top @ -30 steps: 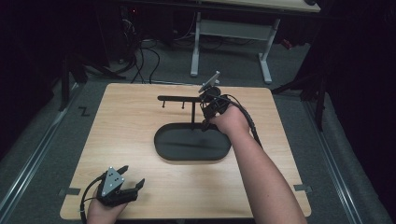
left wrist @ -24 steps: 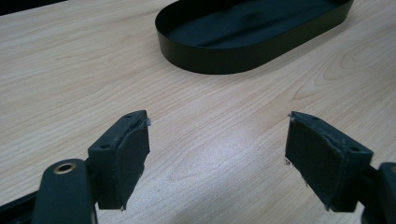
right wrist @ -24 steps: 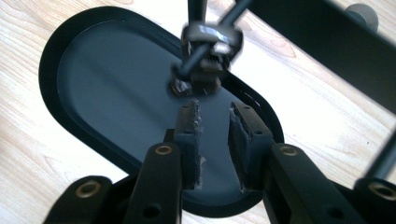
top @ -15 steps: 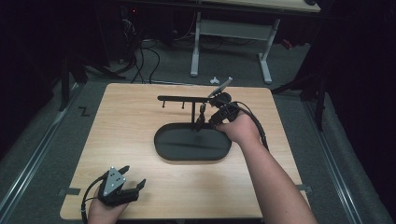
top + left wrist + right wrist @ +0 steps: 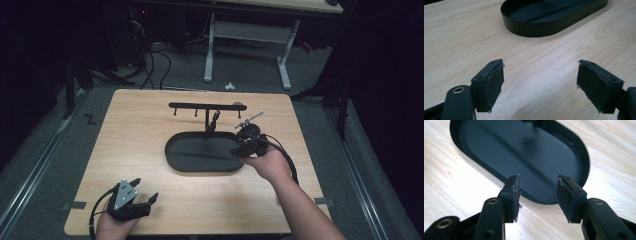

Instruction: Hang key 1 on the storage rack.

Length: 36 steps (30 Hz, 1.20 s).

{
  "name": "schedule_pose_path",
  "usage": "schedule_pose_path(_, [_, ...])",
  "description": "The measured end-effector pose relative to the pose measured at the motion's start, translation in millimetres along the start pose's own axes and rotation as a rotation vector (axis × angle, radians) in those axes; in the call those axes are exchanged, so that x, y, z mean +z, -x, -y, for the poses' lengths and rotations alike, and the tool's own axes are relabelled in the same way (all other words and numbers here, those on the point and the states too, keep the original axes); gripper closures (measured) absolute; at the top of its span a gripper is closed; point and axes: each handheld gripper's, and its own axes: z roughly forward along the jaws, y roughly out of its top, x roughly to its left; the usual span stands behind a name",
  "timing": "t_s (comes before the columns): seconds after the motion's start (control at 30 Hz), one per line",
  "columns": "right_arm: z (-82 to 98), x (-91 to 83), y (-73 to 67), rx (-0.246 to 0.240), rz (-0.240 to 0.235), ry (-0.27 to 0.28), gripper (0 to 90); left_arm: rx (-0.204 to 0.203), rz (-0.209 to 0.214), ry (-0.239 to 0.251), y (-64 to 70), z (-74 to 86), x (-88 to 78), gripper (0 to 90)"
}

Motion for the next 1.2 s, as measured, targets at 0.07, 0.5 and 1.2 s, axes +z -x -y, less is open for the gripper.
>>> schedule_pose_path(0.07, [10.2,2.5,-1.0,0.001,-0.02,0.019,52.9,0.002,0.001,-0.004,-0.1,0.0,-0.2,22.1])
schedule_pose_path(0.5, [70.4,18.5,-5.3,0.0,-0.005,0.134,51.5,-0.008,-0.004,-0.004,-0.8,0.0,0.5,21.7])
schedule_pose_path(1.2, [167.3,49.8,-20.9,0.037,-0.022,0.296,48.9,0.004,-0.008,0.019,8.1,-8.7,3.8,21.3])
